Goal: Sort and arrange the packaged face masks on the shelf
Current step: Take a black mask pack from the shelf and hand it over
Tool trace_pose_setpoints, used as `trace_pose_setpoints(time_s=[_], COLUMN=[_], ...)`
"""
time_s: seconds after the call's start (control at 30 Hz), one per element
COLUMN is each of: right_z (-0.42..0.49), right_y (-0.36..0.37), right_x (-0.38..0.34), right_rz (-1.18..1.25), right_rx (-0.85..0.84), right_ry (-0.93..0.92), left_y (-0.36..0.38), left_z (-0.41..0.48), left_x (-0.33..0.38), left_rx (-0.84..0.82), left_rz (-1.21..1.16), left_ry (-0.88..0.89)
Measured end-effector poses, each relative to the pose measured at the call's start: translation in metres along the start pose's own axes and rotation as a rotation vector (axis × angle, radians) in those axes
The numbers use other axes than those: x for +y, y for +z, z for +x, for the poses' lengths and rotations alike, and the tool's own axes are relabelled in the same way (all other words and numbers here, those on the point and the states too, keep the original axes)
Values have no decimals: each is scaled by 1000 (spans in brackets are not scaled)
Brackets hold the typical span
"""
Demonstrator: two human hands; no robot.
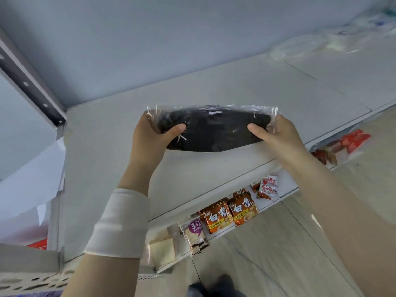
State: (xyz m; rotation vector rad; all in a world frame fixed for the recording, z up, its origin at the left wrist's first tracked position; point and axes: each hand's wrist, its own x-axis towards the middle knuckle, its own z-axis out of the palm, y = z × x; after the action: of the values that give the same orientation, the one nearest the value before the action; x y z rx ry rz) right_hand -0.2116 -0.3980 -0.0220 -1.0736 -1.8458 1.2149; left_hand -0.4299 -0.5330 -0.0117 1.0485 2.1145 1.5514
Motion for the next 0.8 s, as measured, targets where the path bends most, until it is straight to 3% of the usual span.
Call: trace_pose_setpoints(time_s=[0.3, 0.57, 0.8], right_z=[-48, -105, -162], right_y=[-129, -290, -406], right_x=[48, 117, 193], right_rz=[146, 191, 175], right_rx=[303, 528, 772], right_ry=[153, 253, 458], left_y=[131, 313, 461], left_z=[-17, -71, -131], left_x=[67, 140, 169], left_rx=[-283, -636, -946], left_rz=[-10, 94, 41], left_ry=[125, 314, 152])
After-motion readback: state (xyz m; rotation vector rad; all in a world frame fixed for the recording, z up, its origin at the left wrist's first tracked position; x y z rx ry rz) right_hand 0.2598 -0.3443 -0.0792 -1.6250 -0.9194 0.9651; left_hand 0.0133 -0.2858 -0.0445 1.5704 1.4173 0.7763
